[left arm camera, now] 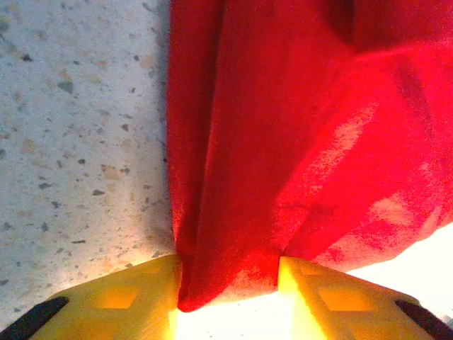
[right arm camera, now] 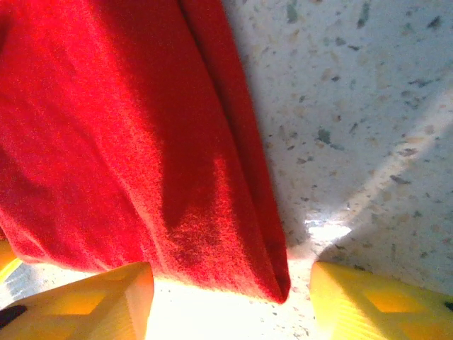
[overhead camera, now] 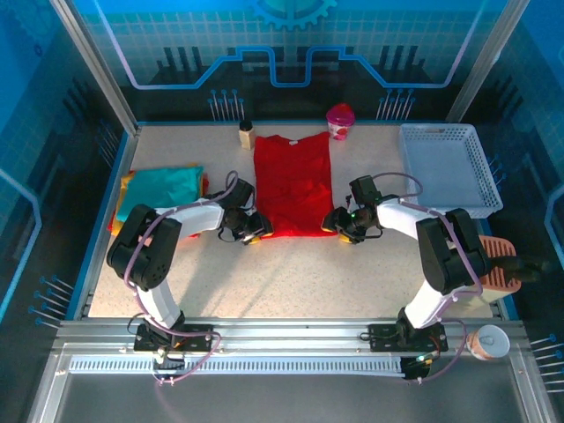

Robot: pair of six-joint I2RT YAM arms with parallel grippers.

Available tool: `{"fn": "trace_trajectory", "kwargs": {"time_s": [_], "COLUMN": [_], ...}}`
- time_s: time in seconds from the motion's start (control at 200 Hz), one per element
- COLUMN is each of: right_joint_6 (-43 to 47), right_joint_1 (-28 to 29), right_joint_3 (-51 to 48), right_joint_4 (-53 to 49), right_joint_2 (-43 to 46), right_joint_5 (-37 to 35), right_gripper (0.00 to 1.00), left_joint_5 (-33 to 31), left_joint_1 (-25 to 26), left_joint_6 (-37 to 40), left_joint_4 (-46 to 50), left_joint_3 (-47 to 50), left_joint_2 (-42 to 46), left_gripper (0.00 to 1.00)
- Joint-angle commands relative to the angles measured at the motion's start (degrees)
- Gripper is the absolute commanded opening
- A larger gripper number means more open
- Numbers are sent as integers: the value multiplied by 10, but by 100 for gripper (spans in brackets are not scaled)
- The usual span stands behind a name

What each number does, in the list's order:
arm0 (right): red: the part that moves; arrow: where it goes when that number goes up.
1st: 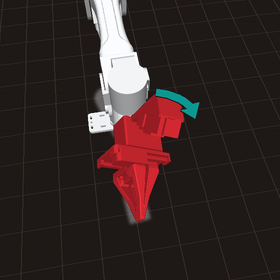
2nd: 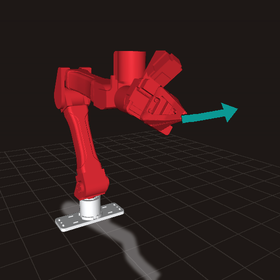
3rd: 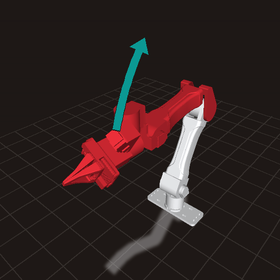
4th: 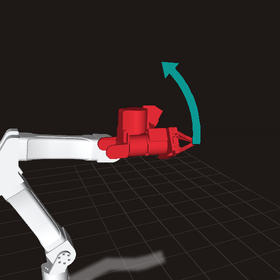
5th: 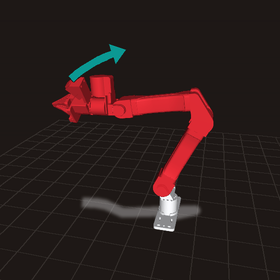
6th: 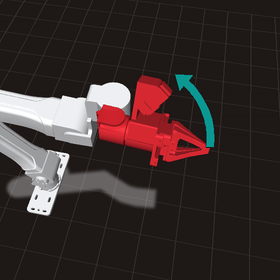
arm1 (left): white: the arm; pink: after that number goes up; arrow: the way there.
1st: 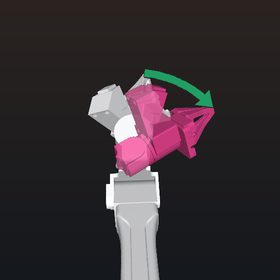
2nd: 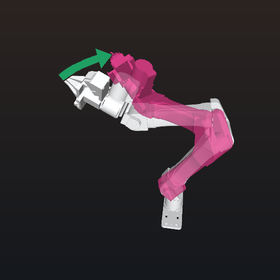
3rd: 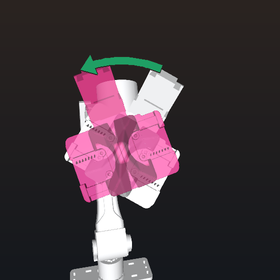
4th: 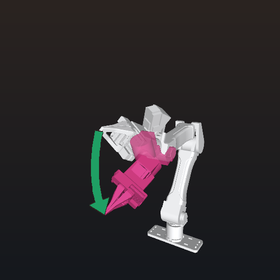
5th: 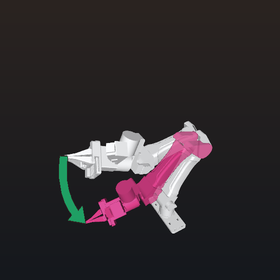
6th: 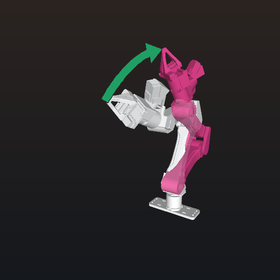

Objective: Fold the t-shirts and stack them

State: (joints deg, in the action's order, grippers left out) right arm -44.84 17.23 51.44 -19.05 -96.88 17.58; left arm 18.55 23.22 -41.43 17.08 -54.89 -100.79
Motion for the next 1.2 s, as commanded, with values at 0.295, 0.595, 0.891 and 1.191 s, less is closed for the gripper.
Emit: {"fn": "trace_trajectory", "kwargs": {"time_s": [0.295,0.595,0.891,1.191], "right_joint_6": [-21,-30,-27,-21], "right_joint_1": [16,17,19,19], "right_joint_3": [15,21,25,25], "right_joint_4": [30,41,38,25], "right_joint_2": [-31,-34,-40,-26], "right_joint_5": [-7,-8,-15,-27], "right_gripper": [32,27,16,7], "left_joint_5": [-26,-38,-45,-54], "left_joint_1": [0,0,0,0], "left_joint_6": [-6,2,3,8], "left_joint_4": [5,9,11,26], "left_joint_3": [-19,-26,-35,-45], "left_joint_2": [-12,-19,-28,-29], "left_gripper": [35,35,29,14]}}
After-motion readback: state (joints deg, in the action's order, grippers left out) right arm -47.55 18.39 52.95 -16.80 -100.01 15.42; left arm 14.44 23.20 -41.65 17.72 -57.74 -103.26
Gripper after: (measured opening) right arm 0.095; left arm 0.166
